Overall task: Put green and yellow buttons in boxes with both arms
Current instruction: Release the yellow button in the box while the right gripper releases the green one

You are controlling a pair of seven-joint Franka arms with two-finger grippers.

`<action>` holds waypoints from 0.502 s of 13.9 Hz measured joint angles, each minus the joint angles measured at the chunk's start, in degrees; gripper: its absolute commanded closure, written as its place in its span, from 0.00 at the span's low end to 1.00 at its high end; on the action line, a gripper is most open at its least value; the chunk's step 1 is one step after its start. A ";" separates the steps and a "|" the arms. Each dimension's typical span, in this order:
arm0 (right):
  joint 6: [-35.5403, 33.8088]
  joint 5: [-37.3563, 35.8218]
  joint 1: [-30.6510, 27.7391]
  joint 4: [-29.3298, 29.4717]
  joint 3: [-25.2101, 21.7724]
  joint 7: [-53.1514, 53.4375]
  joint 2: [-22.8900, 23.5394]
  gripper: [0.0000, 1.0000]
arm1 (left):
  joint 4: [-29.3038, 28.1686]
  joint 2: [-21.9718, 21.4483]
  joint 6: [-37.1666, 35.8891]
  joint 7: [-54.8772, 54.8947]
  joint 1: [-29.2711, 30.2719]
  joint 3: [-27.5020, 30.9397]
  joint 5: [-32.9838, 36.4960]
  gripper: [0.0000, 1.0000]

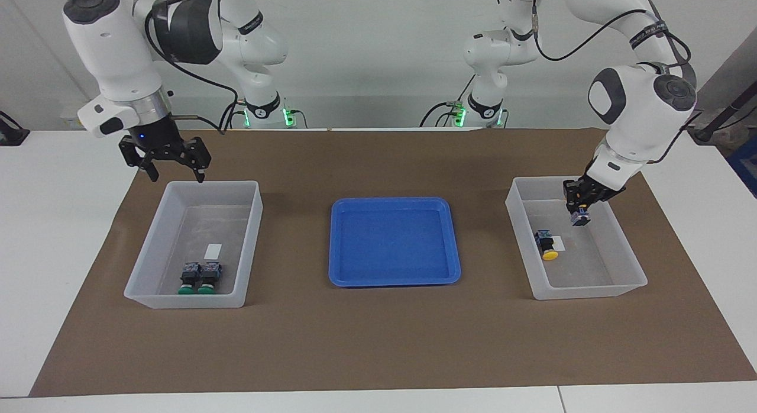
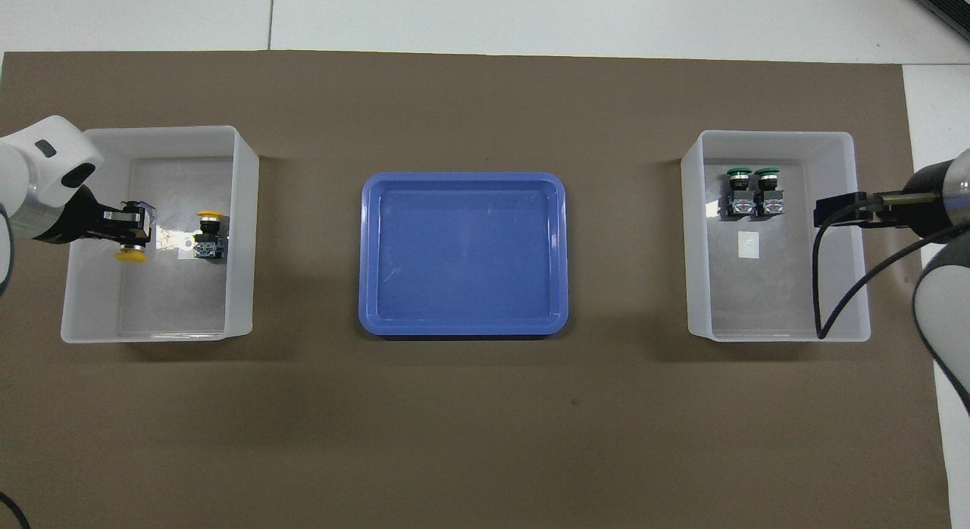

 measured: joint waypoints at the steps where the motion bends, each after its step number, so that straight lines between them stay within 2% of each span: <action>1: -1.46 0.00 0.00 0.67 0.14 0.00 -0.20 0.00 | -1.76 -0.37 2.04 0.48 0.82 -0.01 0.00 1.00; 7: -6.64 0.01 0.00 5.31 0.60 0.00 -0.01 0.00 | -12.43 -2.29 12.91 0.90 3.28 0.01 -0.01 1.00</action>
